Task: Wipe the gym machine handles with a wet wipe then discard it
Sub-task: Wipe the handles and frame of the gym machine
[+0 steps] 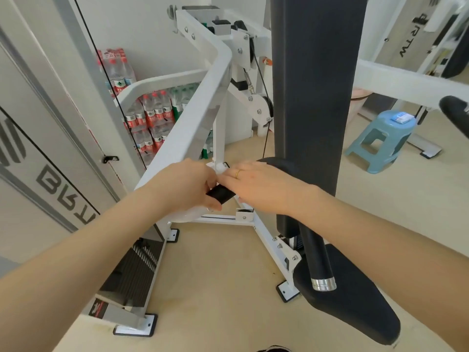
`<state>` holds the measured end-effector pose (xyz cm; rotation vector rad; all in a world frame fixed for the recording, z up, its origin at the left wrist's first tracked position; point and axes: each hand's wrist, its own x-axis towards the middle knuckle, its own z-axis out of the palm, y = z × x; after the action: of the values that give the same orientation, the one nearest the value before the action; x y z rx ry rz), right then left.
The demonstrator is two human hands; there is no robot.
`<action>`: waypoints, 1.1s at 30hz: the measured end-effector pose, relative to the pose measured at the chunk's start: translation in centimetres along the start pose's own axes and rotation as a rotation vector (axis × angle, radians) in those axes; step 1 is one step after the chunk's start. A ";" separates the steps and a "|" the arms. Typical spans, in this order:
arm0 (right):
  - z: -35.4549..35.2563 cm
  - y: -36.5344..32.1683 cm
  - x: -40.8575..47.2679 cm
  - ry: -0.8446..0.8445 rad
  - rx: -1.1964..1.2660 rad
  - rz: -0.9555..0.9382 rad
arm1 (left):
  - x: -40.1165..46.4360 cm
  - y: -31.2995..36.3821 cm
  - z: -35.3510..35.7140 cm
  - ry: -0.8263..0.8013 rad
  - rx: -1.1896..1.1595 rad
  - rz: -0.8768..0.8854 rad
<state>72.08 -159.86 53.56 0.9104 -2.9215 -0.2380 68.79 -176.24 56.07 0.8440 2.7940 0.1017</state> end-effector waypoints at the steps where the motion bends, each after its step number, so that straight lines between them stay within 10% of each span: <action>1: 0.5 -0.8 0.0 -0.003 0.027 -0.002 | -0.3 -0.2 0.0 0.007 0.071 -0.001; 14: 0.7 -1.6 -0.8 0.047 0.042 0.053 | -1.2 -0.2 0.8 0.079 0.136 -0.020; 23: -2.9 7.2 -0.1 -0.195 1.184 0.727 | 0.0 1.9 2.6 0.329 -0.239 0.131; 33: 0.4 12.3 -2.4 -0.543 1.772 0.548 | 2.7 4.7 3.8 0.532 -0.187 0.119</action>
<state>67.14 -148.48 55.18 -0.1921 -2.9424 2.6668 70.01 -170.79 52.45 1.0613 3.1345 0.6905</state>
